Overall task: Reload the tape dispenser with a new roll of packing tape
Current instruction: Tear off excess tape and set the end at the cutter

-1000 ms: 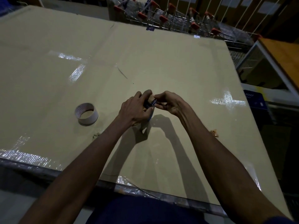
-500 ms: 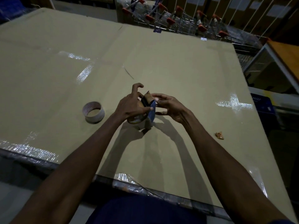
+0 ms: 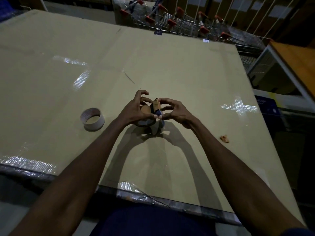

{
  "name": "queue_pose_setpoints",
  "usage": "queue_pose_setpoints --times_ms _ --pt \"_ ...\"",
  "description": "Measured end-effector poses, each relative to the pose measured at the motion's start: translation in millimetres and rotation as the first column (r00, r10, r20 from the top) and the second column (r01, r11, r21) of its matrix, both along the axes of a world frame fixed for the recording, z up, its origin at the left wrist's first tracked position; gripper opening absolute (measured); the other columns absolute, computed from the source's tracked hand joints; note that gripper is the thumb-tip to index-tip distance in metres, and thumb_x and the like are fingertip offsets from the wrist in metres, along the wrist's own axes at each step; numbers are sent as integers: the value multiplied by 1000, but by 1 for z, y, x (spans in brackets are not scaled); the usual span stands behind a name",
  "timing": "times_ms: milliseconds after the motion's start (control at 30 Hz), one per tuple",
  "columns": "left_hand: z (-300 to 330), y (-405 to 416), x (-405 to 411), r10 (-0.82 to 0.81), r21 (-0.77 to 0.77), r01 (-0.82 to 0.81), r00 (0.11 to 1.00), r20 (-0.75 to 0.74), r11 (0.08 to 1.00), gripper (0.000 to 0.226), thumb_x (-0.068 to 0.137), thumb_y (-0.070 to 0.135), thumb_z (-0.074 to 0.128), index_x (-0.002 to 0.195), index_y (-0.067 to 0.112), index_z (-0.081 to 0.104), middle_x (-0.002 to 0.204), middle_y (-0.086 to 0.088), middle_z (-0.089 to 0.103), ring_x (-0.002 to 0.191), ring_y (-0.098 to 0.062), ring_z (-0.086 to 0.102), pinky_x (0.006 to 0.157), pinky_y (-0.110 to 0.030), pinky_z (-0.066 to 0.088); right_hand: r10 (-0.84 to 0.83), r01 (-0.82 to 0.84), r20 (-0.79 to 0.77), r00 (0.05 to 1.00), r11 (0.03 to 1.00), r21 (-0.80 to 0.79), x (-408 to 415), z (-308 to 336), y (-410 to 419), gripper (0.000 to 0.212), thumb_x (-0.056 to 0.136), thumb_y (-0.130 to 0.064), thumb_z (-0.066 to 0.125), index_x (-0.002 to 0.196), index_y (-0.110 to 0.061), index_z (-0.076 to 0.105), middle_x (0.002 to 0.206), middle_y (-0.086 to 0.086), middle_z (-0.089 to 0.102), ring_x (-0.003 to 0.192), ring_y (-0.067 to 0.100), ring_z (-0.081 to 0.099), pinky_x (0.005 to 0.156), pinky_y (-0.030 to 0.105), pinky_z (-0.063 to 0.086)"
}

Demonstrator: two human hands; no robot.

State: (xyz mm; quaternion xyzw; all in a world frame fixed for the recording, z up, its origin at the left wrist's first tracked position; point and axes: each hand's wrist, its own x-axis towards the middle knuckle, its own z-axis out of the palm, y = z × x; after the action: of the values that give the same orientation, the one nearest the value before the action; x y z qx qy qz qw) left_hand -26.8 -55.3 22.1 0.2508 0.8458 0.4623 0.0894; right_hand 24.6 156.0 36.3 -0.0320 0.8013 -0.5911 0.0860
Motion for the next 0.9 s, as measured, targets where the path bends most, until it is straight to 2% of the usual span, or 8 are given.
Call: queue_pose_setpoints --times_ms 100,200,333,467,600,733,800,900 --pt "-3 -7 -5 20 25 -20 1000 -1 999 100 56 48 91 136 22 37 129 4 55 116 -16 55 90 -30 50 -91 90 2 996 991 -96 3 -6 7 61 74 5 78 128 -18 61 133 2 60 117 29 60 84 41 60" --pt "-13 -16 -10 76 9 -76 997 23 997 82 68 27 91 135 16 45 129 4 53 120 -18 54 92 -32 48 -195 199 44 980 945 -260 4 -9 17 62 75 7 78 130 -14 61 134 7 61 116 32 62 80 42 61" --pt "-28 -22 -14 143 73 -155 978 154 985 57 84 19 79 133 9 53 134 -7 58 119 -24 60 97 -41 53 -244 251 62 968 914 -318 7 -3 30 57 79 6 75 130 -15 61 132 5 64 106 28 68 79 40 61" --pt "-23 -12 -6 126 95 -146 974 187 985 45 92 16 70 133 6 54 134 -10 59 119 -25 61 88 -46 53 -259 263 59 964 900 -348 11 -1 37 55 80 7 73 129 -16 61 131 5 64 105 28 69 80 39 61" --pt "-5 0 7 54 104 -86 958 281 991 59 100 35 56 152 22 32 139 1 52 123 -14 52 77 -28 53 -273 286 90 958 878 -385 16 -6 40 44 87 2 68 129 -10 61 128 9 66 107 26 68 87 44 59" --pt "3 11 14 -31 135 -31 901 434 990 55 98 62 39 148 50 22 133 4 58 119 -19 58 85 -47 52 -261 334 214 941 818 -468 25 -13 40 45 90 -3 65 133 -5 54 115 10 70 98 24 71 87 38 58" --pt "4 17 15 -11 163 -75 881 472 984 47 98 63 35 141 44 35 122 0 59 114 -21 64 79 -45 57 -223 341 281 933 796 -501 29 -16 37 44 90 -4 65 132 2 54 114 14 68 86 22 73 95 39 55" --pt "0 24 16 26 147 -117 859 511 982 46 98 60 41 133 31 44 115 -6 58 102 -25 70 70 -40 61 -155 355 394 906 784 -509 32 -24 33 35 83 -7 68 114 8 65 122 22 67 110 33 68 100 40 52"
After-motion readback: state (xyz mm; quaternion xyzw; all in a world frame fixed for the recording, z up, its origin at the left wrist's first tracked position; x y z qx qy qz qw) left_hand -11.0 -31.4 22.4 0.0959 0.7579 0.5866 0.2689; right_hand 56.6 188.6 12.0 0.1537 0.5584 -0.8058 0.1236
